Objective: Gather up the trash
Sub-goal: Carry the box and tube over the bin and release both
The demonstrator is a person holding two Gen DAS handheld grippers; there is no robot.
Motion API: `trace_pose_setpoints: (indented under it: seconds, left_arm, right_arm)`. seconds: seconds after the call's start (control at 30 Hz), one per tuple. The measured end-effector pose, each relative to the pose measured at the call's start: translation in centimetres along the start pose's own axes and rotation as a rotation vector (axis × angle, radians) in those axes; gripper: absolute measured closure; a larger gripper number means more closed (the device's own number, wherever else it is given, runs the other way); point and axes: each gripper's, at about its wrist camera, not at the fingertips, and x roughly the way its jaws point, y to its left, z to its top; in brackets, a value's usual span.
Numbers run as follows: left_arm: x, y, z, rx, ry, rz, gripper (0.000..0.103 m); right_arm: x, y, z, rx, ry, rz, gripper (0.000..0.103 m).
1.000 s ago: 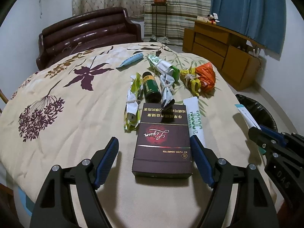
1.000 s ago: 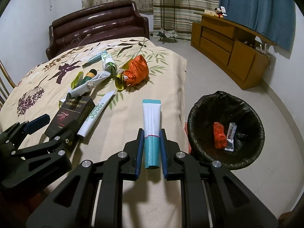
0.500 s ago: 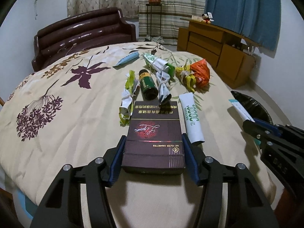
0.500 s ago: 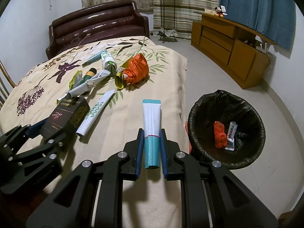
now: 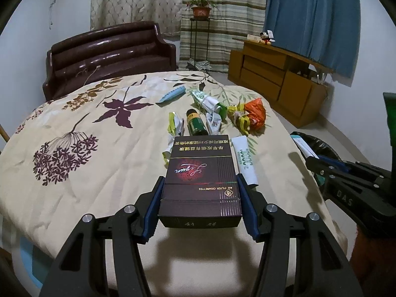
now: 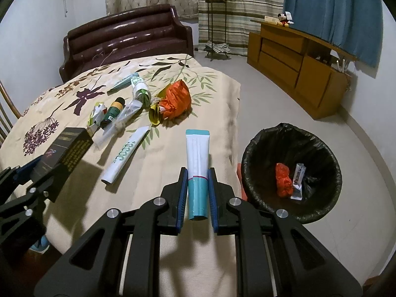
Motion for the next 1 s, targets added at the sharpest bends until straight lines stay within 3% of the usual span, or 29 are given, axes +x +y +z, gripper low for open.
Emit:
trace_pose_setpoints:
  seconds: [0.27,0.5,1.0]
  left_arm:
    - [-0.5,-0.7,1.0,0.007,-0.037,-0.019,0.048]
    - [0.1,-3.6,3.2,0.039,-0.082,-0.066,0.048]
    - [5.6,-13.0,6.0,0.153,-0.065,-0.160,0.048]
  right_arm:
    - [-0.3,-0.7,0.4,0.012,-0.011,-0.018,0.087]
    - [-0.7,-3.3,1.3,0.047,-0.038,-0.067,0.087]
    - [0.2,-13.6,2.4,0.191,-0.060,-0.218,0.088]
